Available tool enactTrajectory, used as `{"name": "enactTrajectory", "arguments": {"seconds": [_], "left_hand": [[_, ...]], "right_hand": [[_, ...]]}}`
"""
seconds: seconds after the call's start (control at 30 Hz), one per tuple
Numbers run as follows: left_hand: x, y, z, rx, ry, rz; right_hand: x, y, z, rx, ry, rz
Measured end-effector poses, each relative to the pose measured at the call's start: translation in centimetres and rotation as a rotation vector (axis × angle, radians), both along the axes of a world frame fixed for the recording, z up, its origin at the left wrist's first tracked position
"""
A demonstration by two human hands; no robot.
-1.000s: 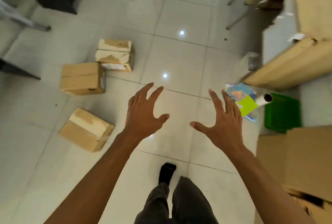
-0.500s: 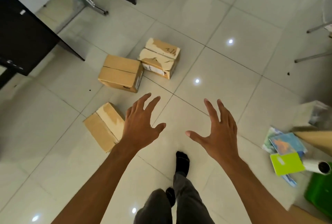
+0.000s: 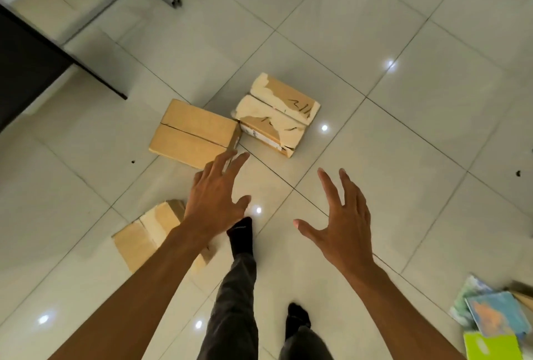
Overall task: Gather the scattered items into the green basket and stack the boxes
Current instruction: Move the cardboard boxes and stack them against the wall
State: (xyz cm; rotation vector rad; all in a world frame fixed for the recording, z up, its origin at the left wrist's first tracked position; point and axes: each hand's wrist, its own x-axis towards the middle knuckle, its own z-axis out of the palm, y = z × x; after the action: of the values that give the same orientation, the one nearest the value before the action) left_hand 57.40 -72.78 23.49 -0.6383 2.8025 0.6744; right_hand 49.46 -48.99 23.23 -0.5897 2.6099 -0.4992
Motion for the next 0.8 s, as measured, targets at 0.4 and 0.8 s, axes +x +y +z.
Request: {"name": "enactTrajectory", "arguments": {"seconds": [0.4, 0.8], "left_hand": [[-15.7, -12.1, -21.9, -0.039, -0.115, -0.063], [-23.6, -16.5, -44.2, -0.255, -0.346, -0.053]], "right_hand": [[-16.0, -12.1, -25.3, -0.055, -0.140, -0.236], [-19.8, -15.4, -44.7, 0.073, -0.158, -0.181]]}}
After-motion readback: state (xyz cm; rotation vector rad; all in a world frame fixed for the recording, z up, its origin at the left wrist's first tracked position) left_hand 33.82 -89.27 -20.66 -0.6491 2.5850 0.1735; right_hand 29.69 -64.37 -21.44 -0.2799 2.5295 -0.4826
